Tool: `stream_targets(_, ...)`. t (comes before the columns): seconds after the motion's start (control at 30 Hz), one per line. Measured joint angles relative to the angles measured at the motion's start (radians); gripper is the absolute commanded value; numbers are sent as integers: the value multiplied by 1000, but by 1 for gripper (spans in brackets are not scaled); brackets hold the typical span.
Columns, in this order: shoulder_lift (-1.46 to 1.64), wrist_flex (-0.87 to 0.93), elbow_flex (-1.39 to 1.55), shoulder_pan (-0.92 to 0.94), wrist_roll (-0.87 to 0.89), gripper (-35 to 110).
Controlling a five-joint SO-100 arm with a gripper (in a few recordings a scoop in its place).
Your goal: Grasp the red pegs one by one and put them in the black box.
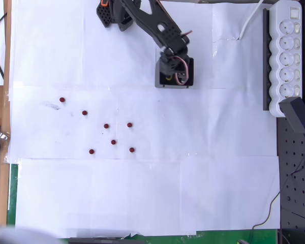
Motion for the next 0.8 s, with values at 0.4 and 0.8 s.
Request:
stream_targets(0.4, -215, -164, -347, 405, 360, 15)
stream_targets(0.8, -202, -627, -854, 707, 735, 15)
